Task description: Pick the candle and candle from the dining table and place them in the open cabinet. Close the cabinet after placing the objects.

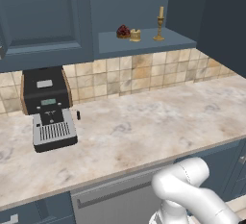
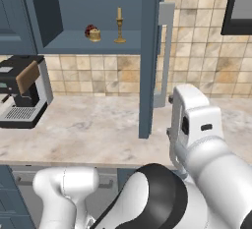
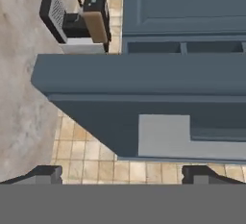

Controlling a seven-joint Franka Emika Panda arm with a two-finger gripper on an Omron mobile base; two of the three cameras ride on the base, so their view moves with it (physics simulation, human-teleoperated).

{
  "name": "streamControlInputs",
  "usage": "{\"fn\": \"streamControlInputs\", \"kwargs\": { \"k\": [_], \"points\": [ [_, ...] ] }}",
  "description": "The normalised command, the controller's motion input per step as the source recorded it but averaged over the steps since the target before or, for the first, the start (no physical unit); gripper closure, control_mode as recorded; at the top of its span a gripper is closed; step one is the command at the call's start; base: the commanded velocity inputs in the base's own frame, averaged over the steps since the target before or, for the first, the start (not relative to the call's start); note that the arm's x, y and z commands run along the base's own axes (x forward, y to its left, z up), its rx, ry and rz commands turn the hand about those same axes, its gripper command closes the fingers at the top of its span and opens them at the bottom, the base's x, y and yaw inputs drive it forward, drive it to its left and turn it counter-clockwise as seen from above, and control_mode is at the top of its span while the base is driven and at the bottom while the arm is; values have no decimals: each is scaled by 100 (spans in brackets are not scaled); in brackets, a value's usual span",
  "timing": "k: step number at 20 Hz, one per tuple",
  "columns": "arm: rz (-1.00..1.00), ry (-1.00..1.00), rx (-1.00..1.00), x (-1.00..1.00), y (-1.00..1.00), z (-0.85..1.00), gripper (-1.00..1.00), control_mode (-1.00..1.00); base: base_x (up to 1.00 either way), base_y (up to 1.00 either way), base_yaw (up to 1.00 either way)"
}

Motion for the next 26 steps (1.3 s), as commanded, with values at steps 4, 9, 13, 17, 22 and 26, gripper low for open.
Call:
{"fn": "streamControlInputs", "kwargs": {
  "k": [4,9,13,17,22,26],
  "points": [
    [2,0,4,54,-42,-4,-100,-100,0,0,0],
    [3,0,2,43,-7,0,-100,-100,0,0,0],
    [6,0,0,12,0,0,-100,-100,0,0,0],
    [7,-1,0,0,6,0,-100,-100,0,0,0],
    [10,-6,0,0,35,0,-100,-100,0,0,0],
    [12,-9,0,-8,65,0,-100,-100,0,0,0]
  ]
}}
